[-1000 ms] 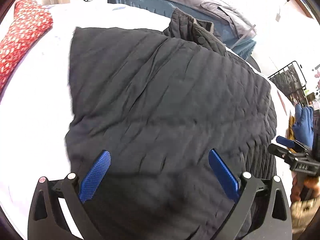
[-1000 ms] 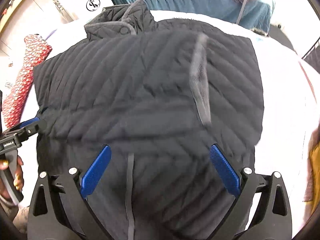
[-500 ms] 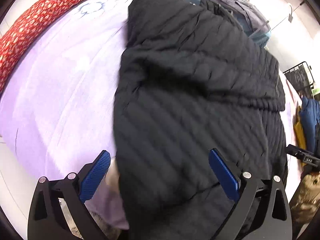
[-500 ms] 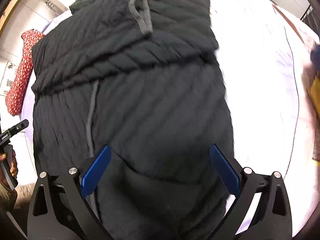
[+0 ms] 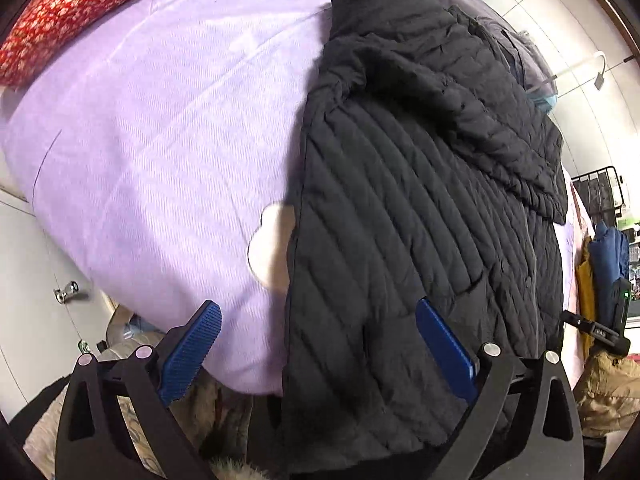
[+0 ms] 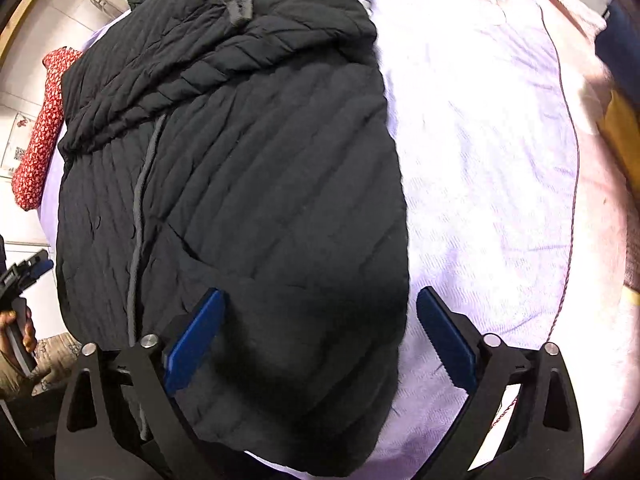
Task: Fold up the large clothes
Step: 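Grasp the jacket hem with the left tool while the right tool grasps it too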
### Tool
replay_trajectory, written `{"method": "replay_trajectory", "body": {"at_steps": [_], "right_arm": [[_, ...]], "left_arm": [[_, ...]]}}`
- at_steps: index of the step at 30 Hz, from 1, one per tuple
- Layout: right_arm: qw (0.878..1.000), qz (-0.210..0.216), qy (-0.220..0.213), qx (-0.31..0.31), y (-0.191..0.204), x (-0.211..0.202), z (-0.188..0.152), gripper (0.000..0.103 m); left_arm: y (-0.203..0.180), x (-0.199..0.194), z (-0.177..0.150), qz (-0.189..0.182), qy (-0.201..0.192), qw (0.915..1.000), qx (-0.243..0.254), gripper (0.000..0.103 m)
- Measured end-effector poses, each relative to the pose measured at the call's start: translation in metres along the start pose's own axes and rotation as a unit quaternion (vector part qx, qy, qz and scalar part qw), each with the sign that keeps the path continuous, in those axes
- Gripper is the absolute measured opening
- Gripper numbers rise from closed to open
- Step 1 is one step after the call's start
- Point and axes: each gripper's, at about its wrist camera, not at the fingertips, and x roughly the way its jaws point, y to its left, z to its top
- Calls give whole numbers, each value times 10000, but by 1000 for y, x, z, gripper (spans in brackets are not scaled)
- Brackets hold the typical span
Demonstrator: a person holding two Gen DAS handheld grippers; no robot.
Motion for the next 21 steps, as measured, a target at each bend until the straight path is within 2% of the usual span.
{"method": "replay_trajectory", "body": {"at_steps": [8,12,15,17,19,21], "right_arm": [[9997,199,150,83,-10,8,-25,91],[9993,280,180,164,-18,12,-37,88],[9985,379,181,358,-29,12,-38,86],[9971,511,166,532,-39,10,-41,85],[9945,770,178,683,-45,10,-40,78],[9919,1013,242,725,-50,11,-42,75]], "left_arm": [[-2,13,-20,-73,304,9995,75,95],[-5,18,-29,-419,387,9983,-101,94],[-11,24,-40,-524,551,9971,-14,94],[-16,28,-48,-535,648,9964,69,94],[-16,32,-56,-590,749,9954,55,94],[-13,33,-62,-719,797,9942,-81,91]]}}
